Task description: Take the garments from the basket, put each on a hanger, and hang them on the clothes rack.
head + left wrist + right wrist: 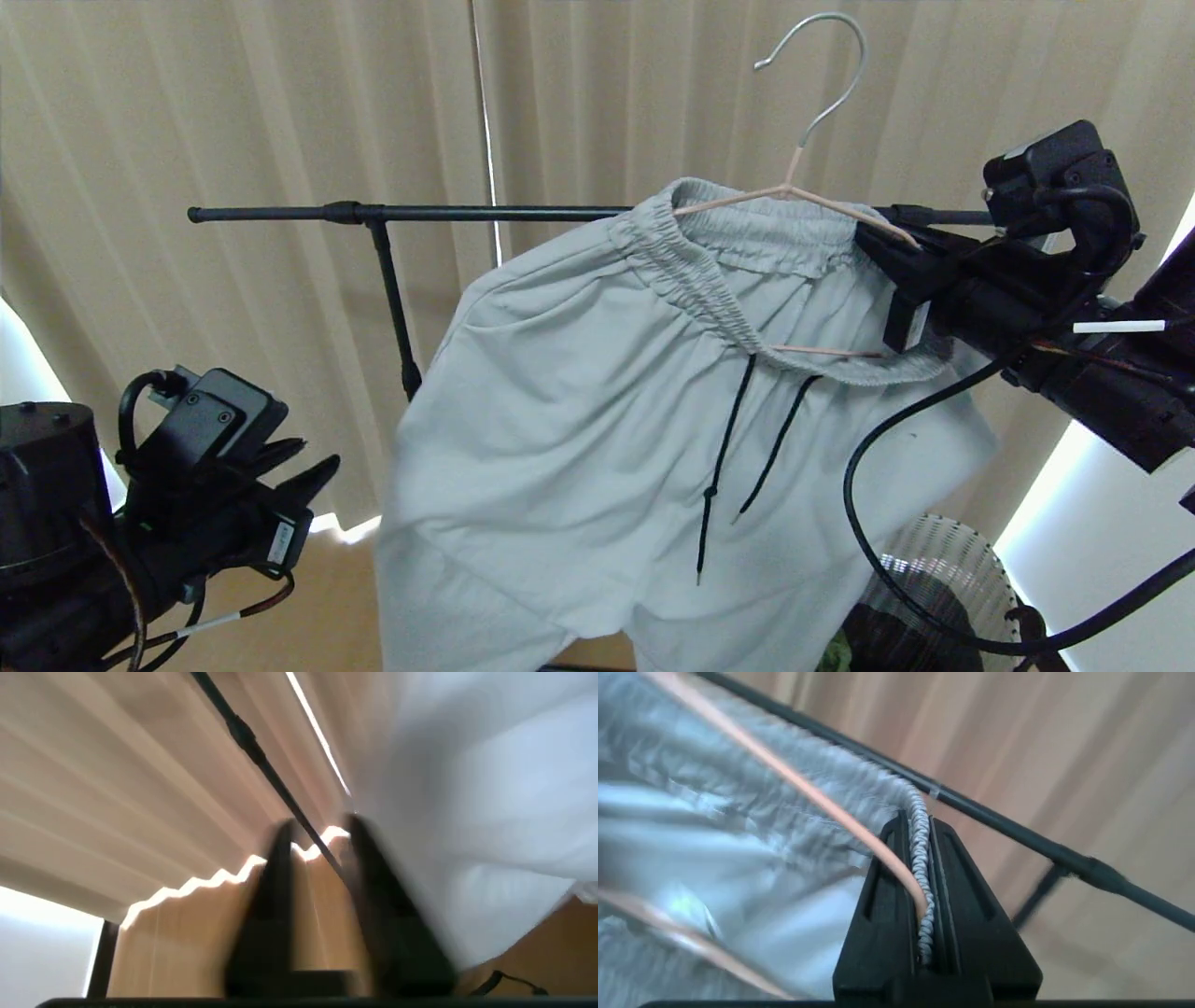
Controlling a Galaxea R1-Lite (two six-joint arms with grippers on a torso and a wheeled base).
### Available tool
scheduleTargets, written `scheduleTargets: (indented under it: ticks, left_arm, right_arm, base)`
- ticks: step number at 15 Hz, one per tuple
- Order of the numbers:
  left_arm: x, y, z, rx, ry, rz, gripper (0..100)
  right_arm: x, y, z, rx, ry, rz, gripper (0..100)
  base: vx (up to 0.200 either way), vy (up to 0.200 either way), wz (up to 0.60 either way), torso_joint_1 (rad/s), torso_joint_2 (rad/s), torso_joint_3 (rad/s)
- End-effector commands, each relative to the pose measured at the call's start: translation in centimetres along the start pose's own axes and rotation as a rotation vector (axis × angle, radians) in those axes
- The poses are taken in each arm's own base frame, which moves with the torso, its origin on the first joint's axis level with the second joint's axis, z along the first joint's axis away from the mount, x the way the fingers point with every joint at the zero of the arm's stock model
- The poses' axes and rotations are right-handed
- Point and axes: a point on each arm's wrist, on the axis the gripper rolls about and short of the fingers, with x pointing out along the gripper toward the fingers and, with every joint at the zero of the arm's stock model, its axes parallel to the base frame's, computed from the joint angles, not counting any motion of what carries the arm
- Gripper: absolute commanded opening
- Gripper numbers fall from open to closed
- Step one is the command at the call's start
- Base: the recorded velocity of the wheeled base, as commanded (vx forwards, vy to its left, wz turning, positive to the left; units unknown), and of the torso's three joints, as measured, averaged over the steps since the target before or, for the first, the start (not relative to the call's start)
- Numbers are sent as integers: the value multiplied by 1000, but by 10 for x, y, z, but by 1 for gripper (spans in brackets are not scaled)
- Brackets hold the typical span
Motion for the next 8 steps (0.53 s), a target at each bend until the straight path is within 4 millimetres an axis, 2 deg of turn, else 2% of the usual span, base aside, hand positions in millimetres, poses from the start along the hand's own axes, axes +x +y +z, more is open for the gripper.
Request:
scheduleTargets:
  ticks: [1,4,8]
  left_arm:
    - [-1,1,3,-3,-17,0,100]
    - [-1,1,3,-7,-24,3,100]
    - [-32,-2,22,-97,-217,-75,100]
  right_arm:
    - [0,1,-1,-2,3,7,0]
    - [0,1,0,-2,4,5,0]
    - [-7,1,-9,-16,128,6,0]
  base:
    - [0,0,0,0,0,0]
    - [0,0,0,0,0,0]
    - [0,0,0,0,0,0]
